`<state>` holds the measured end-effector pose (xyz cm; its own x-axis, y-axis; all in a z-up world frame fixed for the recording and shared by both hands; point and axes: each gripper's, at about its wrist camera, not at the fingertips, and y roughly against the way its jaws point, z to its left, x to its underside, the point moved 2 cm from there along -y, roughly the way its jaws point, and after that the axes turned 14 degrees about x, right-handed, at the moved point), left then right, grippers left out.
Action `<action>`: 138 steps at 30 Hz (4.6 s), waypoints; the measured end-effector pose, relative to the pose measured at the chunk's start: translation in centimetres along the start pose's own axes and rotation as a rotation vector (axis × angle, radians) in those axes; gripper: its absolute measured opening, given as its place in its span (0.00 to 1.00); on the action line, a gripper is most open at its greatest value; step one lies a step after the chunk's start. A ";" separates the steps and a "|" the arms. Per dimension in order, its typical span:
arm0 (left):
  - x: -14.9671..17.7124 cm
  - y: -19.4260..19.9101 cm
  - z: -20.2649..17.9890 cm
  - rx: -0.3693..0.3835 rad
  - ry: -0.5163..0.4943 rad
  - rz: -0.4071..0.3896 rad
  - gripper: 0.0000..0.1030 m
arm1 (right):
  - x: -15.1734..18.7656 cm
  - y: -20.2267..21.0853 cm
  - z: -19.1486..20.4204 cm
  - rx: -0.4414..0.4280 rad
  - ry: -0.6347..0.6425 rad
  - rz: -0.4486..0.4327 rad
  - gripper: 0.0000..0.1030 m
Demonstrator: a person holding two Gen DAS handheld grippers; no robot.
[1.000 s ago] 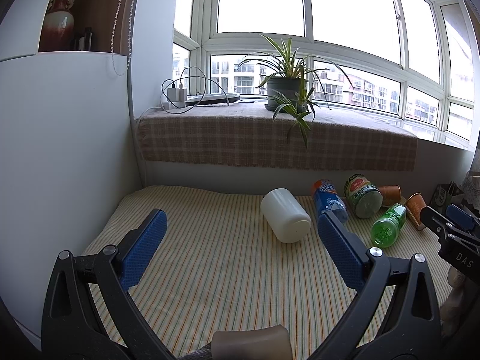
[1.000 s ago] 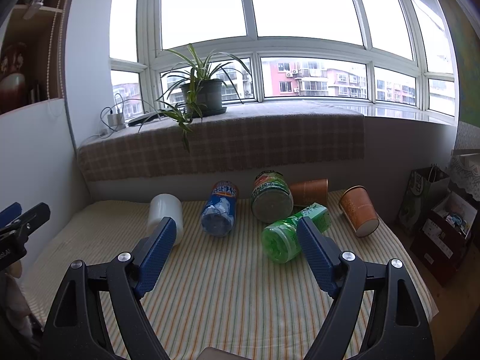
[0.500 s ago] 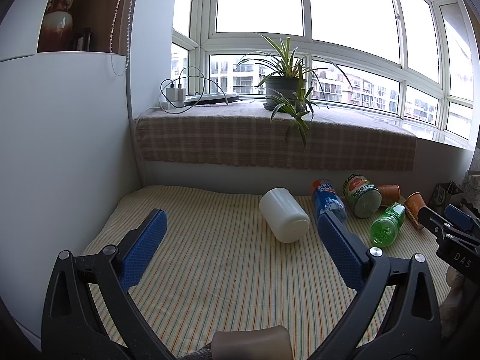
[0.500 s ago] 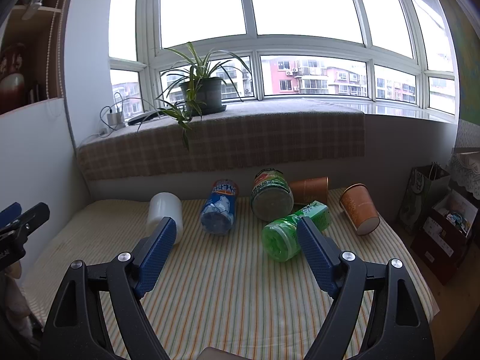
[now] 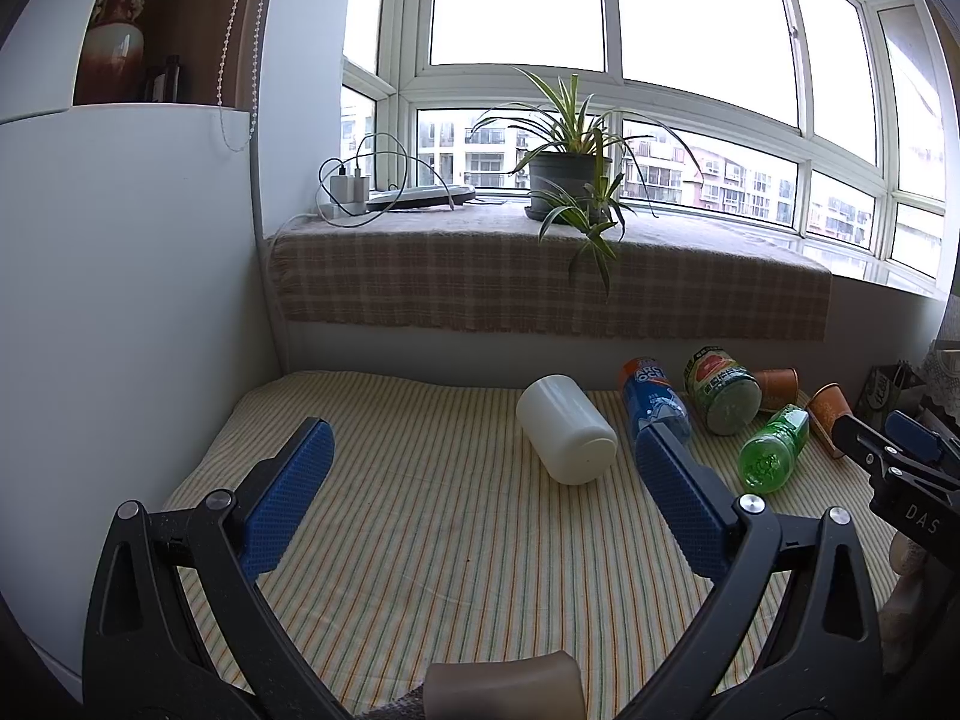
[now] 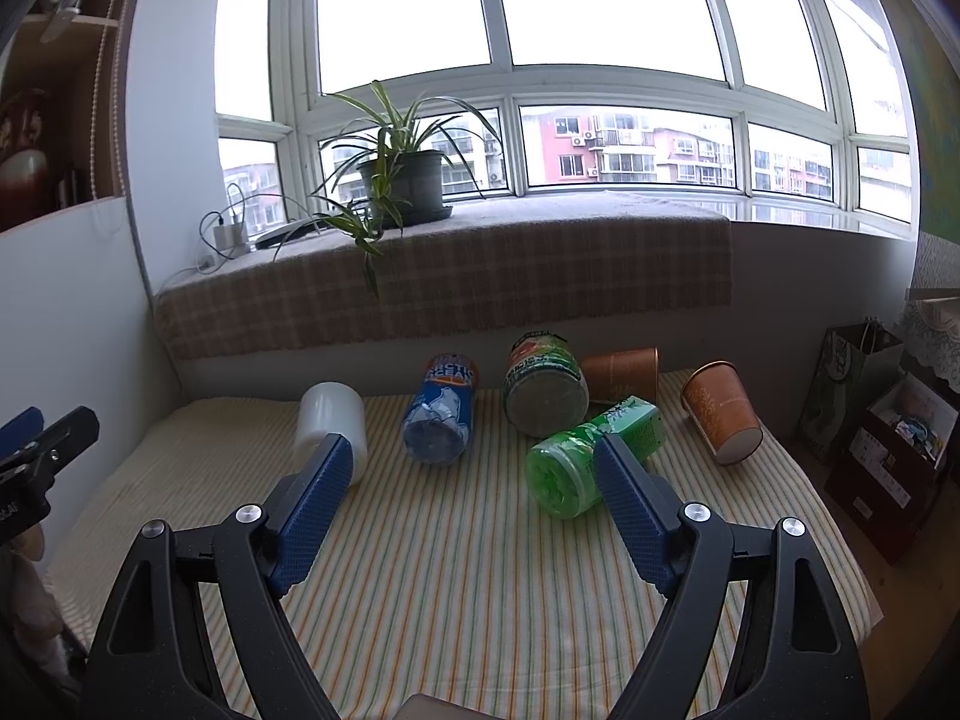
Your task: Flip cup upright
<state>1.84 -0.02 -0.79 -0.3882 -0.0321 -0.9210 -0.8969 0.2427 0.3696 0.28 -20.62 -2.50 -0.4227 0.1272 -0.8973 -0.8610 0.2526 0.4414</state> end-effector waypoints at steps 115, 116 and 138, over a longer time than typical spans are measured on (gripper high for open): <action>4.2 -1.5 5.9 -0.031 0.152 0.165 0.99 | -2.6 -12.9 6.1 -0.433 -0.034 0.715 0.79; 4.2 -1.5 6.0 -0.027 0.156 0.168 0.99 | -1.7 -12.5 6.8 -0.454 -0.044 0.732 0.79; 5.2 -2.8 8.1 0.105 0.335 0.275 0.99 | 5.2 -12.1 14.6 -0.495 0.016 0.858 0.80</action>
<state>4.08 7.02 -7.61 -0.6719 -0.2604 -0.6934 -0.7311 0.3825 0.5649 12.69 -9.01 -12.45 -0.9590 0.0662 -0.2755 -0.2809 -0.3486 0.8942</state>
